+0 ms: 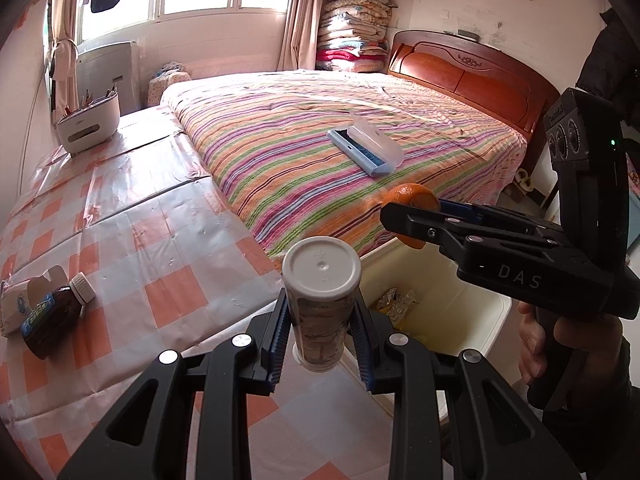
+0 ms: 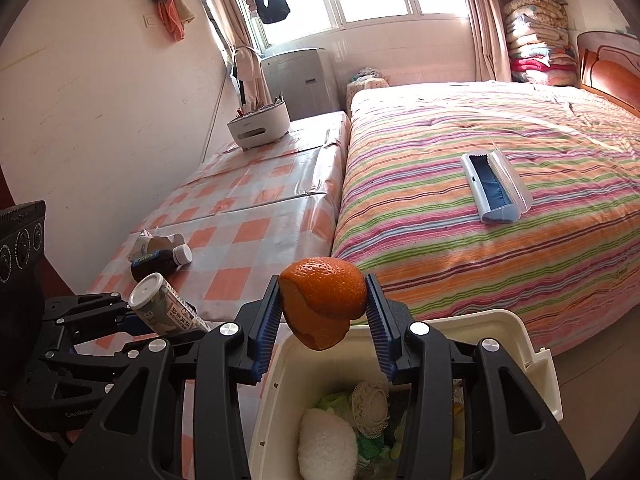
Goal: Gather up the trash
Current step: 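Open the right tool to drop the peel while the left tool lowers the can into the bin, then open the left tool to release the can and raise both tools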
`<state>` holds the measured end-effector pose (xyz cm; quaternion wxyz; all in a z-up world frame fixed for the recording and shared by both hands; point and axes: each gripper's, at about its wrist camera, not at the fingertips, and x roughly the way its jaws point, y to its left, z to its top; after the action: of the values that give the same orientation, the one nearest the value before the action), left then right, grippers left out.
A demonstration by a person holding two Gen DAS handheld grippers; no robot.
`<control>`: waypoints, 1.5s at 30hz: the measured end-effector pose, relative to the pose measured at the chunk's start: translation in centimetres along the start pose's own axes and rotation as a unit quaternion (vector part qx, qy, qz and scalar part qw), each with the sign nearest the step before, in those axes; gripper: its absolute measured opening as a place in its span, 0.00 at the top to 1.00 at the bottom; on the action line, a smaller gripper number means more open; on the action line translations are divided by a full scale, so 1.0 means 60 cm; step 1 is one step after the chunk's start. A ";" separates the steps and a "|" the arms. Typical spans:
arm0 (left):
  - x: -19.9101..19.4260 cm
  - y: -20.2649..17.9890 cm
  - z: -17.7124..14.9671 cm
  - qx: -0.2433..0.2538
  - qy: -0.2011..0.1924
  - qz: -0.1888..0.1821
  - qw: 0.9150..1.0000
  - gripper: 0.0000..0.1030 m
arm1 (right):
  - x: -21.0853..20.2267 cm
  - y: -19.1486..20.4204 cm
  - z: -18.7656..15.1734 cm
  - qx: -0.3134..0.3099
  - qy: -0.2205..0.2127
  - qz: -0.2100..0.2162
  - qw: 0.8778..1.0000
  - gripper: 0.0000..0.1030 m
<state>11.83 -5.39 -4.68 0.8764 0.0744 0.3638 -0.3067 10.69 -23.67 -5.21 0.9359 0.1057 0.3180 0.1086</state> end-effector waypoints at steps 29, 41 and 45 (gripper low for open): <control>0.058 -0.098 0.005 0.036 0.022 -0.053 0.998 0.73 | -0.046 -0.089 -0.001 0.102 -0.054 -0.024 0.993 0.41; 0.062 -0.132 0.005 0.062 0.014 -0.055 0.996 0.72 | -0.051 -0.105 -0.002 0.122 -0.063 -0.032 0.990 0.41; 0.060 -0.135 0.005 0.066 0.013 -0.055 0.996 0.71 | -0.050 -0.106 -0.002 0.125 -0.064 -0.034 0.990 0.41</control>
<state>9.21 -13.71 -6.18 0.8467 0.1164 0.3573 -0.3766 9.14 -30.54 -5.29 0.9367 0.2180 0.2723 0.0293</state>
